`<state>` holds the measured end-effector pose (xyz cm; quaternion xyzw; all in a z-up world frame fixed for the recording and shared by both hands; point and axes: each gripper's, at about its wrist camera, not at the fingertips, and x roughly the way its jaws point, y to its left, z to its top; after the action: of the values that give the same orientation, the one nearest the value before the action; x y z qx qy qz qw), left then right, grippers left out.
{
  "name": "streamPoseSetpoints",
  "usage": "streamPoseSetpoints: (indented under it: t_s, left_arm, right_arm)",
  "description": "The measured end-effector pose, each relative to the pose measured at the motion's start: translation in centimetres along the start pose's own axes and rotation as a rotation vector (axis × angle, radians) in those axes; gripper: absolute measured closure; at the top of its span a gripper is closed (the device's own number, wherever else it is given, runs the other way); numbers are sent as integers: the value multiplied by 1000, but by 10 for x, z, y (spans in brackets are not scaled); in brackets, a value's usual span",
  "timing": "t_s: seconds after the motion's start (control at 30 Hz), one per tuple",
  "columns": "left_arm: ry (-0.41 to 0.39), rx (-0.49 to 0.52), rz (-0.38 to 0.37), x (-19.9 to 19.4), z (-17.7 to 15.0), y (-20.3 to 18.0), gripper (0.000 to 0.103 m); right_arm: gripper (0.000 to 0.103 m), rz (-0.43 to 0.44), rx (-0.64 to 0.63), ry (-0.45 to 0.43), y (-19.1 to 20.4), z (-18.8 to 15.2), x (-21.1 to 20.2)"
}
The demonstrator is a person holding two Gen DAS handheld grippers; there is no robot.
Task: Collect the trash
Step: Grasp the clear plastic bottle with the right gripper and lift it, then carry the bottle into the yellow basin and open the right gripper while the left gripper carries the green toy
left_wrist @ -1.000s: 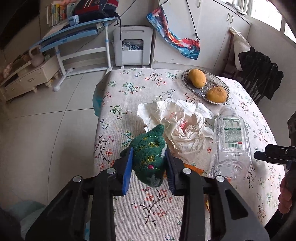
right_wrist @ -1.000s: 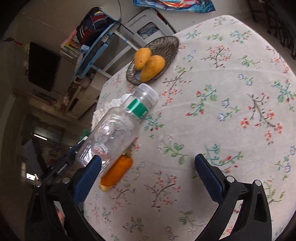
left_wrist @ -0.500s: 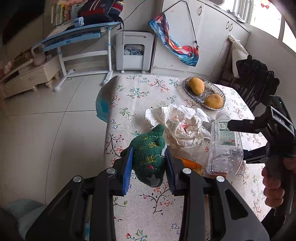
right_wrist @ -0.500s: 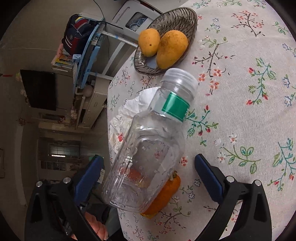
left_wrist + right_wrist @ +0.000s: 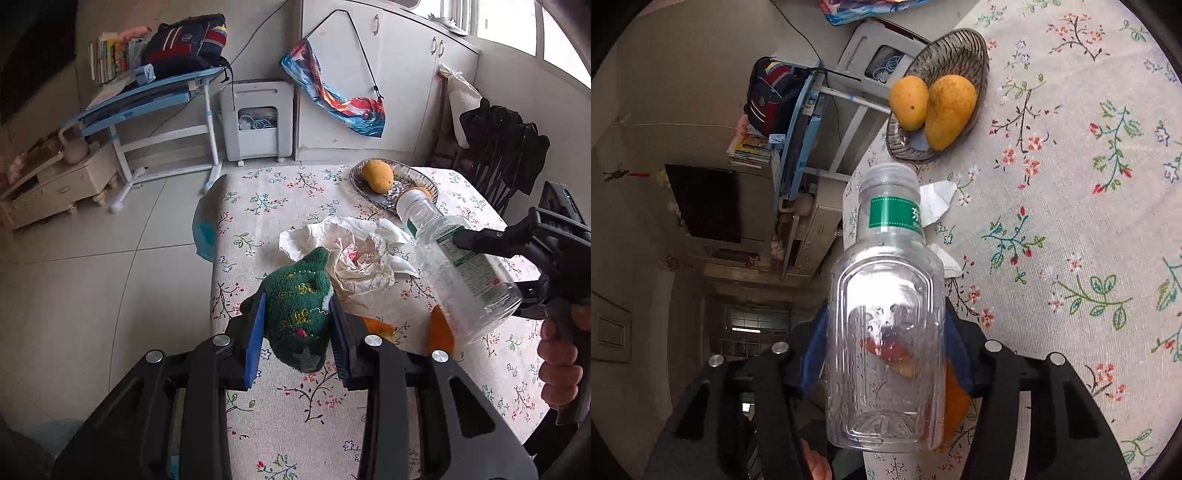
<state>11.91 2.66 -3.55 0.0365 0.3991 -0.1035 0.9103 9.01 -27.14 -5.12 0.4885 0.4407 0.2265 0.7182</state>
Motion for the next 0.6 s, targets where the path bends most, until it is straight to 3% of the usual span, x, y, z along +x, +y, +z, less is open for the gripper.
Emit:
streamPoseSetpoints:
  t_s: [0.13, 0.27, 0.37, 0.6]
  left_arm:
    - [-16, 28, 7, -4, -1, -7, 72]
    - [-31, 48, 10, -10, -2, -14, 72]
    - [-39, 54, 6, -14, -4, -18, 72]
    - [-48, 75, -7, -21, -8, -30, 72]
  right_arm:
    - [48, 39, -21, -44, 1, -5, -27]
    - [48, -5, -81, -67, 3, -11, -54]
    - [48, -134, -170, -50, 6, -19, -66]
    - [48, -562, -498, 47, 8, -49, -57]
